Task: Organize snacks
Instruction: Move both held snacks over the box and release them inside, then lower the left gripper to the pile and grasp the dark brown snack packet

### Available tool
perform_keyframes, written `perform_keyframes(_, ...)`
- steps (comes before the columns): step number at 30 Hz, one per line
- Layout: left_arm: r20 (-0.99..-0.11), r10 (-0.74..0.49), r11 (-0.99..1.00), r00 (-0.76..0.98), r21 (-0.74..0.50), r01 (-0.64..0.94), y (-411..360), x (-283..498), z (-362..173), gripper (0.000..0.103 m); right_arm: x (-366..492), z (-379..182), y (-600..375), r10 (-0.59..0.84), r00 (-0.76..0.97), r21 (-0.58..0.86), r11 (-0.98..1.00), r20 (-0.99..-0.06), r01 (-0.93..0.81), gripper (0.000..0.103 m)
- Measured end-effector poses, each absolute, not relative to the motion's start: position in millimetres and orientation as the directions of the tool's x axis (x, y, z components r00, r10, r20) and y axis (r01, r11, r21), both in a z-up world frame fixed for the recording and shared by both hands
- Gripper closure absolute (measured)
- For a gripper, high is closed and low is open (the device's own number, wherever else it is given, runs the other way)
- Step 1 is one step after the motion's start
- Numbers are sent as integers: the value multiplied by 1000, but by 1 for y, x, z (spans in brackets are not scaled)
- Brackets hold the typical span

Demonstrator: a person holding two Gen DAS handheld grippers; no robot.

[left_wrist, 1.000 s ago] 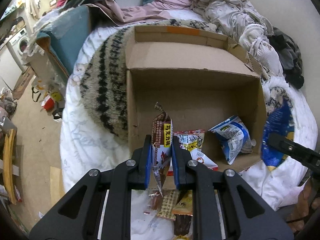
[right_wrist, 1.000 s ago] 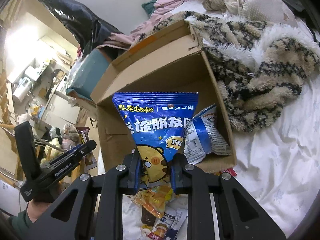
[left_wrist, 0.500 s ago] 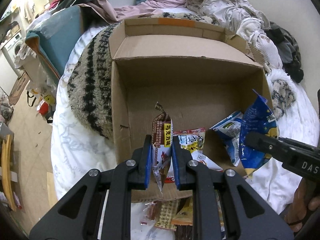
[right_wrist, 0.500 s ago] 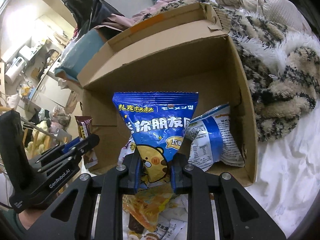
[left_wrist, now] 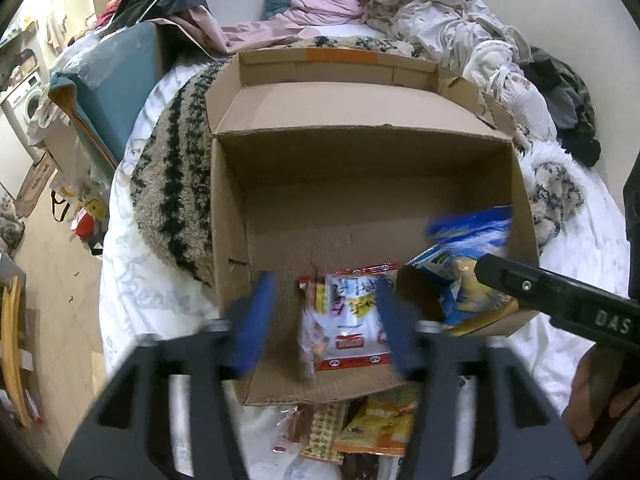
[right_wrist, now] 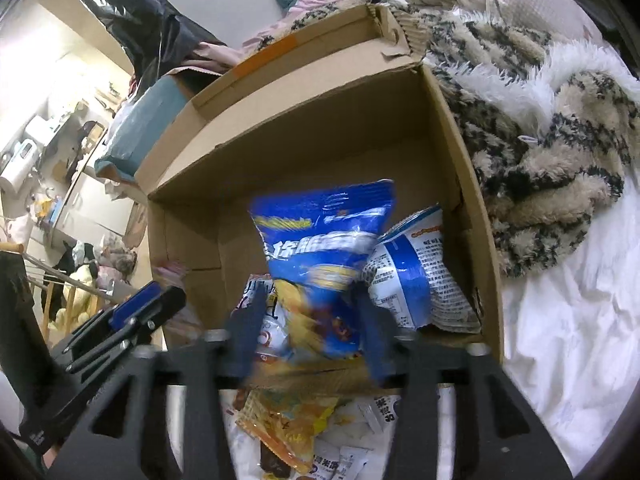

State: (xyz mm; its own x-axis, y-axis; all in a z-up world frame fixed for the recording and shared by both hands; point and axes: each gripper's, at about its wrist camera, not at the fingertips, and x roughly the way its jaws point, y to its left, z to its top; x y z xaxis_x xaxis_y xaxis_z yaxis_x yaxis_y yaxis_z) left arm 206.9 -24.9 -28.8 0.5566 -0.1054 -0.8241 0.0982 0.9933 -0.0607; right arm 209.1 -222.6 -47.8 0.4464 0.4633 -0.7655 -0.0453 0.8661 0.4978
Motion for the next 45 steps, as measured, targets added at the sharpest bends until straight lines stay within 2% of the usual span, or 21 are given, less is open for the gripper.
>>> perform_keyframes(2, -815, -112, 992, 568, -61, 109, -26, 206, -26, 31, 207, -46, -227, 444, 466, 484, 874, -765, -38, 28)
perform_keyframes(5, -809, -109, 992, 577, -53, 113, -26, 204, -25, 24, 208, -47, -231, 453, 457, 499, 866, -765, -23, 28)
perform_keyframes(16, -808, -99, 995, 581, -64, 81, -16, 202, -24, 23, 207, -47, -224, 460, 444, 499, 866, -769, -35, 28)
perform_keyframes(23, -778, -70, 997, 624, -29, 76, -12, 196, -14, 24, 205, -42, -225, 465, 451, 502, 864, -762, -41, 28)
perform_keyframes(36, -760, -106, 994, 641, -75, 75, -2, 168, 1, 23, 179, -19, -232, 457, 488, 492, 868, -744, -64, 28)
perform_keyframes(39, -759, -111, 994, 642, -87, 69, 0, 157, 3, 16, 167, -17, -235, 456, 490, 489, 870, -743, -68, 28)
perform_keyframes(43, -761, -110, 994, 639, -93, 60, 5, 142, 5, 12, 156, -12, -238, 461, 495, 496, 865, -736, -69, 28)
perform_keyframes(45, -769, -102, 995, 631, -90, 52, 7, 136, 3, 10, 149, -13, -239, 462, 494, 498, 865, -737, -66, 23)
